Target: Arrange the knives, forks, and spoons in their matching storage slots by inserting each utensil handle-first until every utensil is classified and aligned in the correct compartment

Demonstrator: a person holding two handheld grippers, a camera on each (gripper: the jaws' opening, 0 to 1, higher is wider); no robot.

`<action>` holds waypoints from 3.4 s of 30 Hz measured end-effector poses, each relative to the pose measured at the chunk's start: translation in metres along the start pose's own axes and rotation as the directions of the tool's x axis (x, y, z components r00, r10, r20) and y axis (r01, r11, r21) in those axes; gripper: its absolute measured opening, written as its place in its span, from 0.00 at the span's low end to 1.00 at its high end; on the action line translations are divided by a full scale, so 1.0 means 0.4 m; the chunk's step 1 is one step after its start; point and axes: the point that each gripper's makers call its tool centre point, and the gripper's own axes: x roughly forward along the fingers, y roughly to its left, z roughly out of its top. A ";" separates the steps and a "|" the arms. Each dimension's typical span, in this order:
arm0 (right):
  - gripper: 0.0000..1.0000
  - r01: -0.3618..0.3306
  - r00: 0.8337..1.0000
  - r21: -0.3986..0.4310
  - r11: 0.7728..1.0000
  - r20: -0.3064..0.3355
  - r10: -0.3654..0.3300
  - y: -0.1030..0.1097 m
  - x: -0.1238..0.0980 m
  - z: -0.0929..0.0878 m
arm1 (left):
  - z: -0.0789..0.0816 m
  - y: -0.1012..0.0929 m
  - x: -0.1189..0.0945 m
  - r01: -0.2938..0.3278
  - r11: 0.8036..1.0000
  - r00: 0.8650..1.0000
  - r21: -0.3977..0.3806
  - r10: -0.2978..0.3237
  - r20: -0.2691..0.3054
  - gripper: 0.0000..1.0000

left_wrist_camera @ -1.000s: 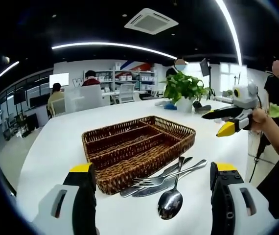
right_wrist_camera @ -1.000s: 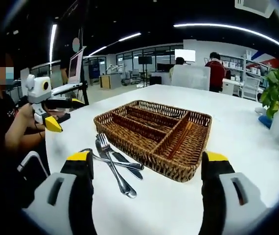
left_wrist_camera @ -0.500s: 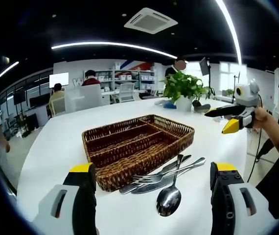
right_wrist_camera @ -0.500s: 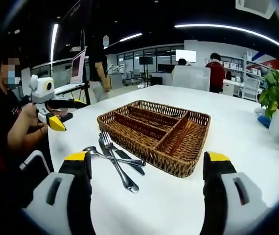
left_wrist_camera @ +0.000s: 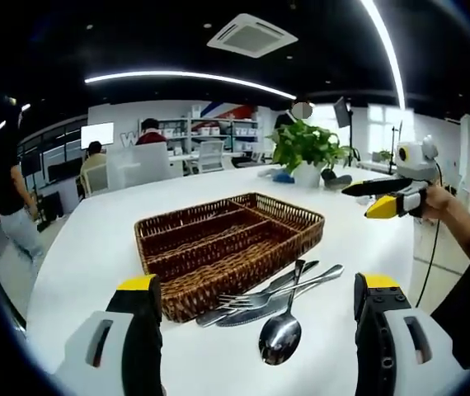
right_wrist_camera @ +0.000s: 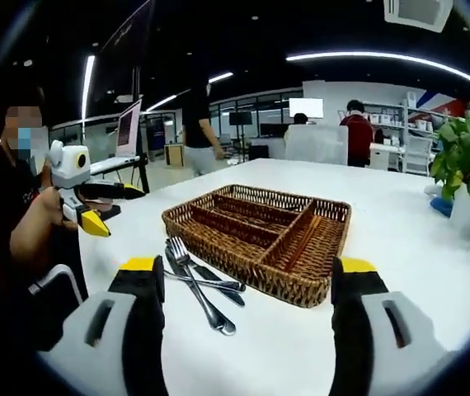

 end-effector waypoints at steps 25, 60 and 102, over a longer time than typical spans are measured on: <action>1.00 0.004 1.000 0.009 1.000 -0.020 -0.004 -0.002 -0.004 -0.023 | -0.050 0.000 0.046 0.020 1.000 0.999 -0.020 -0.021 -0.043 0.94; 0.94 -0.023 1.000 0.056 0.998 -0.019 0.024 0.014 -0.003 -0.076 | -0.164 0.063 0.162 0.022 0.931 0.989 -0.364 -0.074 -0.128 0.30; 0.88 -0.040 0.998 0.057 0.998 -0.054 0.043 0.036 0.004 -0.096 | -0.104 -0.006 0.120 0.260 0.805 0.964 -0.534 -0.246 0.099 0.00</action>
